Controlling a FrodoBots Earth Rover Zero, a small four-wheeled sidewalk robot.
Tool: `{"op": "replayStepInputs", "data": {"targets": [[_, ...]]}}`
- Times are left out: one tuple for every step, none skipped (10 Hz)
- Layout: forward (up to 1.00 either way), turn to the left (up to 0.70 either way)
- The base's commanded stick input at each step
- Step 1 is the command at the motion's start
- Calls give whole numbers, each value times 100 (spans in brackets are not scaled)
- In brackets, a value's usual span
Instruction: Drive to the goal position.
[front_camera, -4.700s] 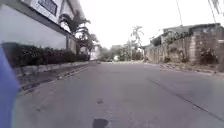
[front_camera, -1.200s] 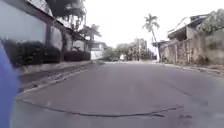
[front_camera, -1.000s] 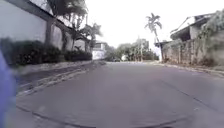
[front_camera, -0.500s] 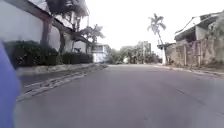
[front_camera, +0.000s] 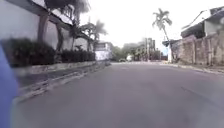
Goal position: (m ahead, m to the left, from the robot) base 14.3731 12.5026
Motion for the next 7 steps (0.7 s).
{"op": "replayStepInputs", "data": {"targets": [[100,-40],[100,-35],[100,-29],[100,-9],[100,15],[100,17],[100,7]]}}
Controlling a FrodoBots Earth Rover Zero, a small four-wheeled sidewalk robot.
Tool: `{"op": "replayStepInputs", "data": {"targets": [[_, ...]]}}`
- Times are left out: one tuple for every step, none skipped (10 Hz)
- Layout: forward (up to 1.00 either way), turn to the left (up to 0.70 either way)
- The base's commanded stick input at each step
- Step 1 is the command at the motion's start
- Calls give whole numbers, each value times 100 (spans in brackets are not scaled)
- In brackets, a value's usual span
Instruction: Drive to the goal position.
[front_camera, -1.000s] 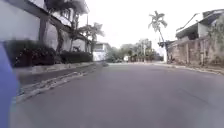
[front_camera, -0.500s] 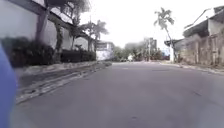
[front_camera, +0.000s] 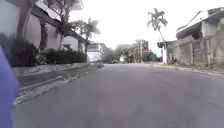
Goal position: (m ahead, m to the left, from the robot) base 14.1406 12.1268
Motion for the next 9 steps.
{"op": "replayStepInputs", "data": {"targets": [[100,0],[100,1],[100,7],[100,15],[100,5],[100,0],[100,5],[100,12],[100,12]]}}
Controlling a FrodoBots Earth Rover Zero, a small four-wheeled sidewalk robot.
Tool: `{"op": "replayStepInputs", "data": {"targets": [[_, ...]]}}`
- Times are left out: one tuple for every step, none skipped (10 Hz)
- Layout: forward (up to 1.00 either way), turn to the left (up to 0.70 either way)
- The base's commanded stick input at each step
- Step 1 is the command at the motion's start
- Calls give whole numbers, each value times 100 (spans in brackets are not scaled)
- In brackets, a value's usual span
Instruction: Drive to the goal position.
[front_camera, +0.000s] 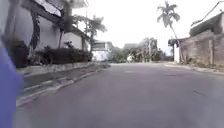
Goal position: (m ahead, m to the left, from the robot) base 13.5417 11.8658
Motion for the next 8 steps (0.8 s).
{"op": "replayStepInputs", "data": {"targets": [[100,-40],[100,-40],[100,-16],[100,0],[100,0],[100,0],[100,0],[100,0]]}}
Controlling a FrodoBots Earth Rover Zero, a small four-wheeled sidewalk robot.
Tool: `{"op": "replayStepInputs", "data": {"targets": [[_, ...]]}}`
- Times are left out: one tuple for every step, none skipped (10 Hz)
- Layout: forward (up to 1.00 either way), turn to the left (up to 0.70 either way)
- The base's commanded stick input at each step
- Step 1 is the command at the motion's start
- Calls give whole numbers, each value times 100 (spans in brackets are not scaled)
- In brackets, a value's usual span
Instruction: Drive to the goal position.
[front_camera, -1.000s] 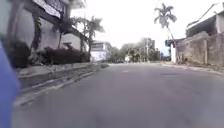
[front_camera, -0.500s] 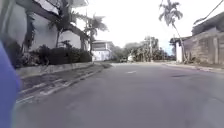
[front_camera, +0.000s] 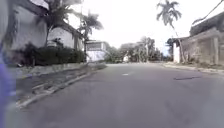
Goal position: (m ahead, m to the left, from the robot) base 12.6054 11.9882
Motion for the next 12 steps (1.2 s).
{"op": "replayStepInputs", "data": {"targets": [[100,2],[100,5],[100,0],[100,5],[100,10],[100,8],[100,-35],[100,-40],[100,-40],[100,-40],[100,-24],[100,10]]}}
